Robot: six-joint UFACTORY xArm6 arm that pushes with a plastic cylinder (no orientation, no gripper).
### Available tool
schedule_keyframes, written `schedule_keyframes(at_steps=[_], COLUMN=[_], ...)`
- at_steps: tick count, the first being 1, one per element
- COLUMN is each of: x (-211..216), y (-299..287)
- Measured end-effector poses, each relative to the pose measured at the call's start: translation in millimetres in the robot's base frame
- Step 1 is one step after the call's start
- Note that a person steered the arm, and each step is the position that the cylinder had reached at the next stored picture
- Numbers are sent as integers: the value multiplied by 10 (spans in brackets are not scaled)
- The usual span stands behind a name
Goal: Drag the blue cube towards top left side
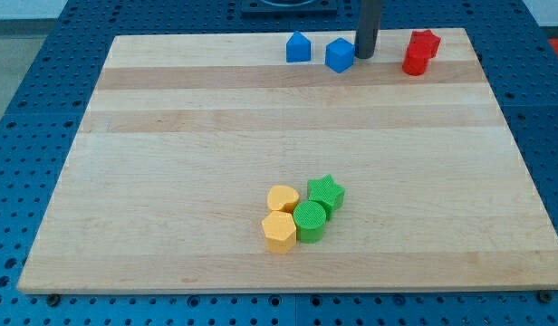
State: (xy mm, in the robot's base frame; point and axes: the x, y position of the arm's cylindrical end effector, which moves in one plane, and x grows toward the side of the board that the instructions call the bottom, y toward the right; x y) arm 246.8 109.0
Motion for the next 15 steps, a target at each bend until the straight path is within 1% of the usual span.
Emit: schedule_keyframes(at_steps=[3,4,5,8,10,12,14,15], x=[658,657,561,88,-142,-220,-491,-482], y=[-1056,-1343,-1465,-1472,-1761,-2201,-2225,-2422])
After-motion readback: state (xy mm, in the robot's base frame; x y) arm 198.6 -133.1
